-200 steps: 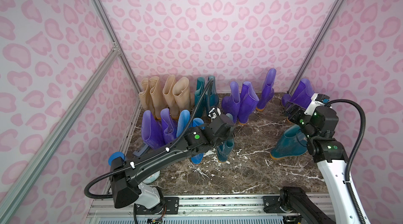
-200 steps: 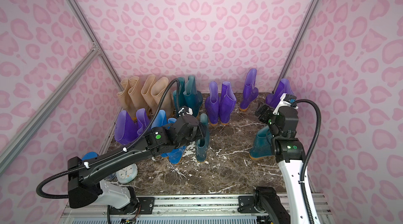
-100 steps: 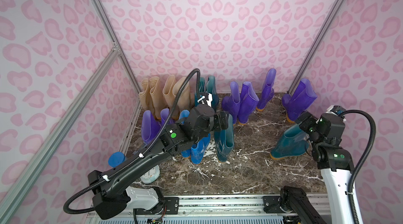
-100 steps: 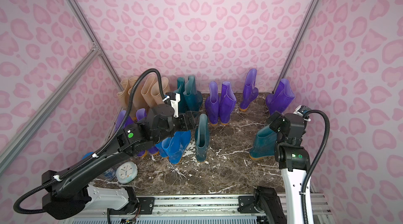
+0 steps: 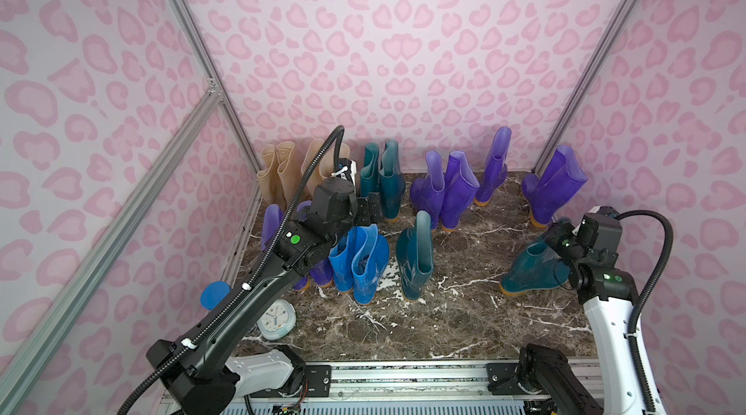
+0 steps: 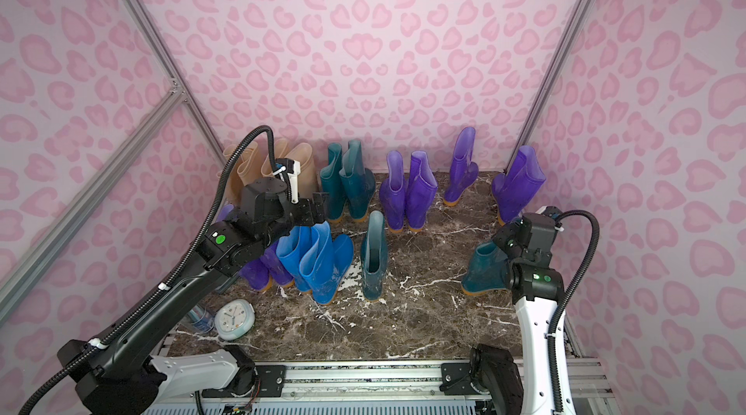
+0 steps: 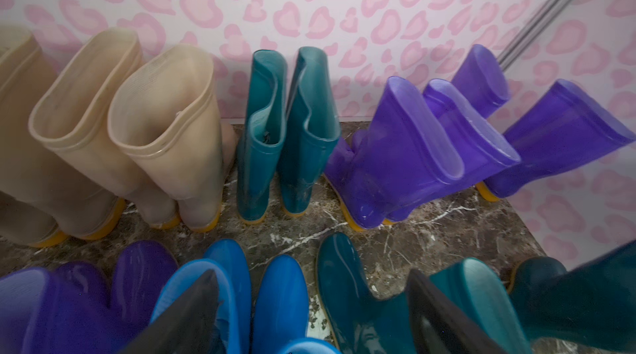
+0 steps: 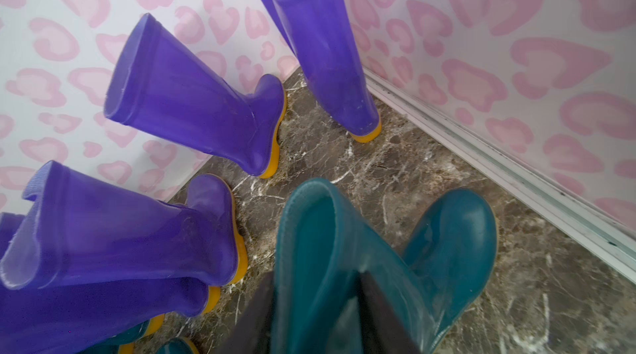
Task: Match and arrange rain boots in pairs
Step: Pick up the rain boot at the center of the board.
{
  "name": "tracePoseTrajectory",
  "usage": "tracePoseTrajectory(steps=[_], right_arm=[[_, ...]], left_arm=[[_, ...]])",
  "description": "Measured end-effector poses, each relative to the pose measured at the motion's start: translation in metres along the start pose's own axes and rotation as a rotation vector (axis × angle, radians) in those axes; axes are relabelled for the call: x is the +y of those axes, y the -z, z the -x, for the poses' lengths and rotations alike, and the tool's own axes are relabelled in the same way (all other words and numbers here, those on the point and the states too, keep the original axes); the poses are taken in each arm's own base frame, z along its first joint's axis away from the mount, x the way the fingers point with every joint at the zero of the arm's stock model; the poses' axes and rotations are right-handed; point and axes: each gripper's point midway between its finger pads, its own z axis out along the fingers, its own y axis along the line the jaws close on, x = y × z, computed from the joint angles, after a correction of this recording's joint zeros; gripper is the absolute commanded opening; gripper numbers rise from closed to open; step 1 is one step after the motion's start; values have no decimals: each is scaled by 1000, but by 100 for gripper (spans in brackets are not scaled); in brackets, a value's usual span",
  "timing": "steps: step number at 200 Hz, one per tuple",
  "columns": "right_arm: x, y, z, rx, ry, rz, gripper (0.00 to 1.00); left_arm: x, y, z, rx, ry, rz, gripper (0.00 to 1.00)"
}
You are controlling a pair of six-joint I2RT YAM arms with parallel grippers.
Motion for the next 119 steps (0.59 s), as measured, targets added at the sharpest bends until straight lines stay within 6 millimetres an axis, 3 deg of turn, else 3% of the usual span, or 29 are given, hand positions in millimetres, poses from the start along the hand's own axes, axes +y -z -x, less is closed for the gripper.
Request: tracePoseTrajectory(steps=[27, 59, 70, 119], right_arm=[[29, 1, -7, 46, 74, 86, 0], [115, 12, -33, 166, 304, 259, 0], [132, 16, -36, 175, 350, 279, 0], [129, 20, -33, 168, 388, 206, 0]], left_arm=[[31, -11, -12, 19, 67, 37, 84], [36, -11, -14, 14, 85, 27, 84], [37, -9, -11, 0, 89, 26, 84], [42, -11, -13, -8, 85, 40, 83]])
